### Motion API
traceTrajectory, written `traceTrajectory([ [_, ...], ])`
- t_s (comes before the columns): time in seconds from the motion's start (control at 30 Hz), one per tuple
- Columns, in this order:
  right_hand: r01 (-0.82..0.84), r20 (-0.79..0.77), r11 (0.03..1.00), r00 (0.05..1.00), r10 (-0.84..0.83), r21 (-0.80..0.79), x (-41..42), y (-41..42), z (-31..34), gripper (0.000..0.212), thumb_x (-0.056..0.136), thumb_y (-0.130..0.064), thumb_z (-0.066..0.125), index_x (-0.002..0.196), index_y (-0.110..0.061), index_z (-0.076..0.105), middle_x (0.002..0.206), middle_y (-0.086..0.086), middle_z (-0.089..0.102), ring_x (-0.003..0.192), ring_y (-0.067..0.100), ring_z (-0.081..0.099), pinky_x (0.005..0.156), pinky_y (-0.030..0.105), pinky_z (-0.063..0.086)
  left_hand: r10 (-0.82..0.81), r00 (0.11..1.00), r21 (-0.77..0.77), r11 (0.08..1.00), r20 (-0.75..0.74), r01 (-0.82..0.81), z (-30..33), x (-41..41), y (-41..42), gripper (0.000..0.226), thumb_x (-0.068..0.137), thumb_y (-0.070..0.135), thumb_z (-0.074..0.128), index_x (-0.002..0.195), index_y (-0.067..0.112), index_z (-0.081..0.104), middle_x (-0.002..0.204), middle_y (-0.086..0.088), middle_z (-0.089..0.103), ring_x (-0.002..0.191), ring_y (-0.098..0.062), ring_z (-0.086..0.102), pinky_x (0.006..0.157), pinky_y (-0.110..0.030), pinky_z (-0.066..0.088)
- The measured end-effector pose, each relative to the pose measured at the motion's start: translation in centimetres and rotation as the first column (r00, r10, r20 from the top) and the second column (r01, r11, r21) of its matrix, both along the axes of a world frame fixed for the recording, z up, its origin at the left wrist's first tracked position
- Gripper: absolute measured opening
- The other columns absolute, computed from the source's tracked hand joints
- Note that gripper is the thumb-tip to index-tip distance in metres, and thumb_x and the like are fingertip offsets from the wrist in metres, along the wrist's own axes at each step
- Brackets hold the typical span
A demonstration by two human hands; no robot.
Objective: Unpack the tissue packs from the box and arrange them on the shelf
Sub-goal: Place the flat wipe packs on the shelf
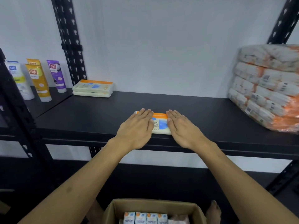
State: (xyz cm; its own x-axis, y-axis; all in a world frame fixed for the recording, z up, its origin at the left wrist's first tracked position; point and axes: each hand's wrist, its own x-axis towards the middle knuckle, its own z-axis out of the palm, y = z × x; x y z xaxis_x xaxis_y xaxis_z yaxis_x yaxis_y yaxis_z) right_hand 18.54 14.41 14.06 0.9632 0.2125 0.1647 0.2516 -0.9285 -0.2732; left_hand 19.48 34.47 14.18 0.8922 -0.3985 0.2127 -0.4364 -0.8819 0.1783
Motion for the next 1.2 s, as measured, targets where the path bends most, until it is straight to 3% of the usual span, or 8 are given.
traceTrajectory([
  [0.37,0.015,-0.052,1.0,0.999,-0.014,0.025,-1.2,-1.5,0.3,0.057,0.109,-0.043,0.017,0.161,-0.021,0.016,0.168,-0.008,0.016,0.154,0.008,0.012,0.123,0.032,0.012,0.026,0.992,-0.039,0.999,-0.122,-0.031,0.7,-0.8,2.6,0.056,0.11,0.046,0.015,0.163,0.03,0.009,0.17,0.012,0.005,0.156,-0.008,0.0,0.128,-0.041,0.008],
  [0.6,-0.009,0.04,0.982,0.999,0.017,-0.186,-0.3,-0.4,2.8,0.052,0.109,-0.034,0.024,0.155,-0.013,0.034,0.16,0.002,0.038,0.15,0.017,0.027,0.124,0.038,0.012,0.001,0.988,-0.075,0.997,-0.156,-0.013,1.1,-0.7,2.8,0.06,0.109,0.048,0.021,0.164,0.025,0.008,0.17,0.009,0.008,0.156,-0.007,0.004,0.126,-0.036,0.014],
  [0.7,-0.12,0.058,0.981,0.99,0.13,-0.15,0.2,1.9,3.5,0.057,0.108,-0.042,0.025,0.16,-0.019,0.02,0.165,0.001,0.028,0.153,0.017,0.021,0.124,0.036,0.01,-0.014,0.987,-0.134,0.991,-0.162,-0.008,0.9,-0.7,2.5,0.061,0.11,0.047,0.022,0.164,0.024,0.004,0.171,0.008,0.008,0.156,-0.007,0.003,0.125,-0.034,0.014],
  [0.83,-0.227,-0.093,0.96,0.972,0.214,-0.162,0.7,3.8,2.8,0.065,0.101,-0.064,0.011,0.16,-0.039,0.003,0.169,-0.009,0.006,0.156,0.011,0.002,0.127,0.042,0.001,-0.028,0.965,-0.316,0.947,-0.261,-0.058,1.9,-0.4,3.9,0.057,0.111,0.044,0.024,0.163,0.029,0.008,0.17,0.002,0.011,0.156,-0.015,0.011,0.122,-0.029,0.013],
  [1.03,-0.235,-0.147,0.953,0.967,0.209,-0.191,1.2,3.7,2.2,0.083,0.085,-0.086,0.011,0.157,-0.048,-0.004,0.168,-0.015,-0.002,0.156,0.013,0.003,0.125,0.05,0.004,0.149,0.96,-0.174,0.966,-0.235,-0.193,3.4,2.3,10.4,0.059,0.109,0.048,0.026,0.163,0.024,0.019,0.17,0.002,0.013,0.156,-0.014,0.007,0.124,-0.034,0.007],
  [1.2,-0.22,-0.131,0.947,0.972,0.193,-0.236,2.1,5.2,2.2,0.087,0.085,-0.088,0.018,0.158,-0.045,-0.005,0.168,-0.014,0.0,0.155,0.014,0.006,0.124,0.047,0.007,0.303,0.921,-0.064,0.943,-0.247,-0.327,3.3,6.4,15.8,0.06,0.109,0.047,0.029,0.161,0.016,0.025,0.168,-0.006,0.02,0.157,-0.023,0.01,0.126,-0.04,0.012],
])
